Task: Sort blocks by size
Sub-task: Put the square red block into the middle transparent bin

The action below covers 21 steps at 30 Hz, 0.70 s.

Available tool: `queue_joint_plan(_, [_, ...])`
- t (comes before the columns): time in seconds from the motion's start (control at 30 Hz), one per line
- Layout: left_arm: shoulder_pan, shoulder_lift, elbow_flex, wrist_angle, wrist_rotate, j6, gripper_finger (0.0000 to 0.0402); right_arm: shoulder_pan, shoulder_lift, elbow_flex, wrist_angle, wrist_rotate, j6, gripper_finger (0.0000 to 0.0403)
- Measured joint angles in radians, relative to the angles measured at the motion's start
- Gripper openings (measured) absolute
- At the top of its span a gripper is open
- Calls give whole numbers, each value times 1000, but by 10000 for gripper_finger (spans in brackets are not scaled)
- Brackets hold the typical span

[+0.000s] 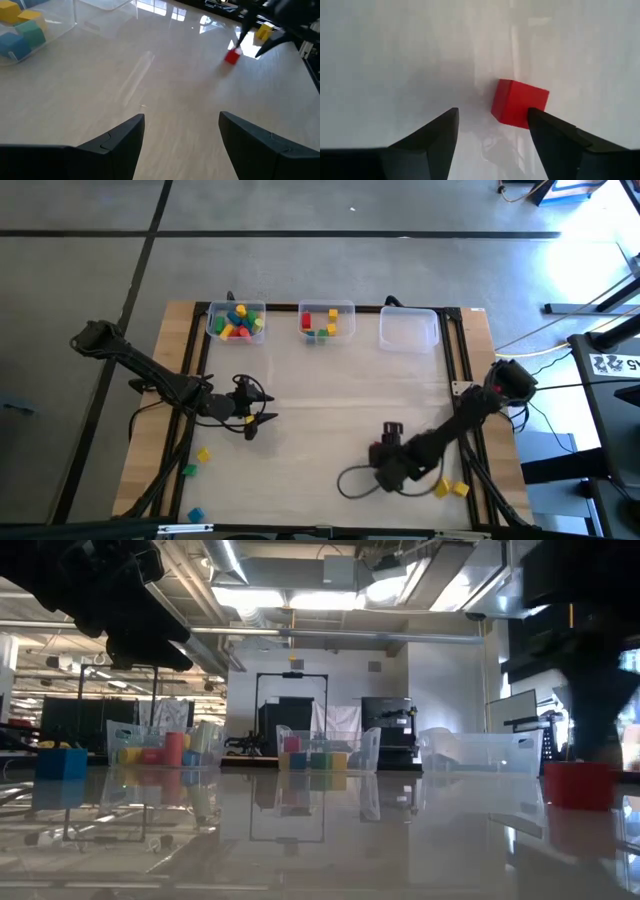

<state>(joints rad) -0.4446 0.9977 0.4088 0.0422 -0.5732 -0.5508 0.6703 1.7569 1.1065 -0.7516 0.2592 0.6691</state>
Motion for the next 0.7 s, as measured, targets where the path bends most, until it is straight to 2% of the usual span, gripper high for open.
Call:
queue_joint_plan(0.2, [0,0,0,0,0,0,253,-60,0,37,-37,-52,-57,243])
queue_joint_plan(0.33, [0,0,0,0,0,-2,253,-58,-1,100,-104,-11,-63,243])
queue_joint_plan(0.6, [0,0,0,0,0,-5,253,-58,-3,82,-137,12,215,243])
queue_joint_plan(0.7, [0,0,0,0,0,-6,253,-58,-3,55,-102,12,259,243])
